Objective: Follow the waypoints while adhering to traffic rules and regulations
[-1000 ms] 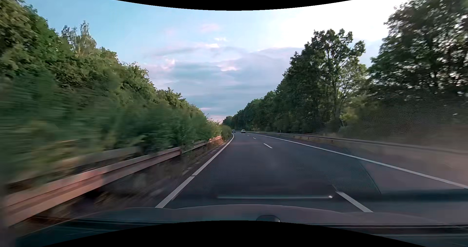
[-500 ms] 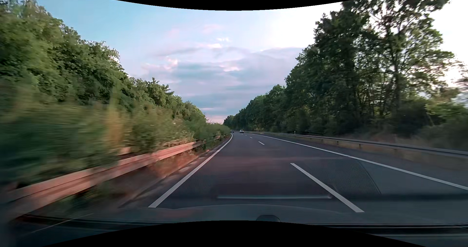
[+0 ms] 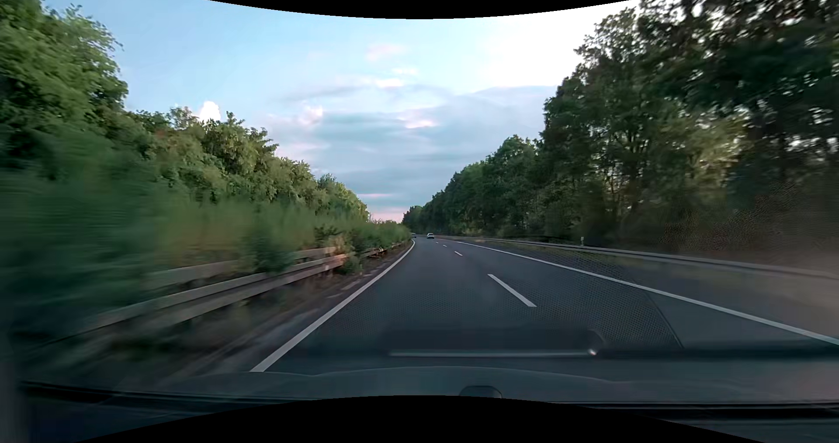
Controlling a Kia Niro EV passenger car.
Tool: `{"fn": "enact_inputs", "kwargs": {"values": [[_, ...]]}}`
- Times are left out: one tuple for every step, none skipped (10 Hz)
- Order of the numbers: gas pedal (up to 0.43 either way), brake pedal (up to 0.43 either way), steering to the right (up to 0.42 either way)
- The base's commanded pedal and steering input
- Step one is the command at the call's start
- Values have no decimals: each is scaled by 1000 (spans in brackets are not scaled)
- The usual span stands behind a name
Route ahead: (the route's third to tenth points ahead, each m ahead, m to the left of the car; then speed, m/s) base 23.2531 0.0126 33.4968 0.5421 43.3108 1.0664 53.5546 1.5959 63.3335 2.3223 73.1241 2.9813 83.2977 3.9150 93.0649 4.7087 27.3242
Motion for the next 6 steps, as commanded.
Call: {"fn": "enact_inputs", "kwargs": {"values": [[189,0,-7],[189,0,-7],[189,0,-7],[189,0,-8],[189,0,-7],[189,0,-7]]}}
